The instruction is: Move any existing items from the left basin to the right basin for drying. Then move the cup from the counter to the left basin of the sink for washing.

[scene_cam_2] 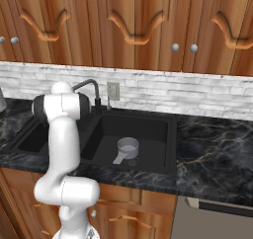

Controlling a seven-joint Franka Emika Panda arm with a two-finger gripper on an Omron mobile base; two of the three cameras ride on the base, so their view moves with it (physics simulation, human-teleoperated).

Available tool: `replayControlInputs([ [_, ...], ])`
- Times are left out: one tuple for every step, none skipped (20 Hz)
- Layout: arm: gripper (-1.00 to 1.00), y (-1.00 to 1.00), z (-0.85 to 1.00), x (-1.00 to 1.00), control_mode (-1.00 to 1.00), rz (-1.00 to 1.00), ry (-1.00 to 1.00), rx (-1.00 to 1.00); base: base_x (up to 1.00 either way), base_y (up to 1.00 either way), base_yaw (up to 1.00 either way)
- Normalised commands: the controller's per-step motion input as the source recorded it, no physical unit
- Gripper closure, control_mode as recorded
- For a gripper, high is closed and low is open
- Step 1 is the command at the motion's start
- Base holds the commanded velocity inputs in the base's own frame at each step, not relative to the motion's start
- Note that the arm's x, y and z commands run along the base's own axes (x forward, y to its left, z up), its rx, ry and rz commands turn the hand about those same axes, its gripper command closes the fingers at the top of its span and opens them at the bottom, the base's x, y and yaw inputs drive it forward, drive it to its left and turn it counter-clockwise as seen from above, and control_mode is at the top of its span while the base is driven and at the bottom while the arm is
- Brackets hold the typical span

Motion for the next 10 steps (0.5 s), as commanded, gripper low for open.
replayControlInputs([
  [1.00, 0.00, -0.35, 0.33, -1.00, 0.00, 0.00, 0.00, 0.00, 0.00, 0.00],
  [1.00, 0.00, -0.34, 0.35, -1.00, 0.00, 0.00, 0.00, 0.00, 0.00, 0.00],
  [1.00, 0.00, -0.34, 0.37, -1.00, 0.00, 0.00, 0.00, 0.00, 0.00, 0.00],
  [1.00, 0.00, -0.31, 0.35, -1.00, 0.00, 0.00, 0.00, 0.00, 0.00, 0.00],
  [1.00, 0.00, -0.30, 0.40, -1.00, 0.00, 0.00, 0.00, 0.00, 0.00, 0.00],
  [1.00, 0.00, -0.29, 0.41, -1.00, 0.00, 0.00, 0.00, 0.00, 0.00, 0.00],
  [1.00, 0.00, -0.28, 0.40, -1.00, 0.00, 0.00, 0.00, 0.00, 0.00, 0.00],
  [1.00, 0.00, -0.29, 0.36, -1.00, 0.00, 0.00, 0.00, 0.00, 0.00, 0.00],
  [1.00, 0.00, -0.29, 0.34, -1.00, 0.00, 0.00, 0.00, 0.00, 0.00, 0.00],
  [1.00, 0.00, -0.27, 0.31, -1.00, 0.00, 0.00, 0.00, 0.00, 0.00, 0.00],
])
